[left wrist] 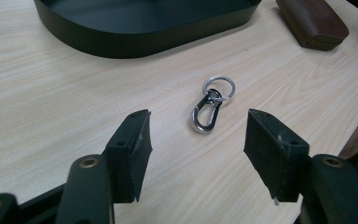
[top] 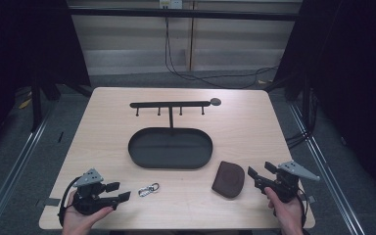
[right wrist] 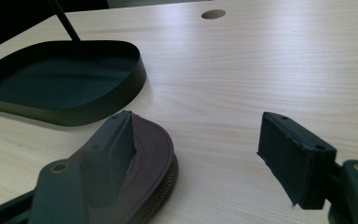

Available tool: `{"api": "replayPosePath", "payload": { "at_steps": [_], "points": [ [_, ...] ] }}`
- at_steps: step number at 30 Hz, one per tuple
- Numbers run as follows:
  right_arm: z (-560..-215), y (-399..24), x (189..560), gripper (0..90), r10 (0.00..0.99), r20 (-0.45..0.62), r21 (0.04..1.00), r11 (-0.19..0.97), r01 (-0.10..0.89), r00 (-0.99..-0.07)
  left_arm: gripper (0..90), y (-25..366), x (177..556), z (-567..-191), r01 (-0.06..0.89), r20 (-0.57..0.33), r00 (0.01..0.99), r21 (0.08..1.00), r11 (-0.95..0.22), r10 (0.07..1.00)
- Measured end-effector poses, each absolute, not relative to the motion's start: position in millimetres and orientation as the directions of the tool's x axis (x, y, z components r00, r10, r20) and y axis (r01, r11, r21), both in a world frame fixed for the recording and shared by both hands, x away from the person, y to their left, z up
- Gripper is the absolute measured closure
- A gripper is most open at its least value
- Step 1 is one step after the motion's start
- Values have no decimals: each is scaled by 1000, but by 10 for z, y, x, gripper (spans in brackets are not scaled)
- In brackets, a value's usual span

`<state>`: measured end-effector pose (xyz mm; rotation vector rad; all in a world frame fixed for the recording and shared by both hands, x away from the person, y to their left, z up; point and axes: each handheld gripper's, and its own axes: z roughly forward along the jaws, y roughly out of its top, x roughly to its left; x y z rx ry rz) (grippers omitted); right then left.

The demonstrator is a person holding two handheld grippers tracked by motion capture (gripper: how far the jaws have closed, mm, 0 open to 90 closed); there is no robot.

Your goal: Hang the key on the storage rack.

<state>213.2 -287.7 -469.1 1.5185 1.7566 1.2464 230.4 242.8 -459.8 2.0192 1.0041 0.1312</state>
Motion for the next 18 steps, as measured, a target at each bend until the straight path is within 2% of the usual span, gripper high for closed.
{"api": "replayPosePath", "payload": {
  "at_steps": [2, 9, 18],
  "points": [
    [-4679, -2873, 2126, 283, 953, 170, 868, -24, 497, -250, 423, 2420, 2308, -4593, 601, -246, 667, 735, -314, 703],
    [-4674, -2910, 2087, 254, 915, 252, 831, -37, 555, -317, 462, 2388, 2281, -4575, 595, -234, 675, 733, -329, 700],
    [-4675, -2899, 2075, 266, 899, 269, 813, -20, 582, -345, 609, 2289, 2270, -4512, 583, -211, 701, 719, -378, 681]
  ]
}}
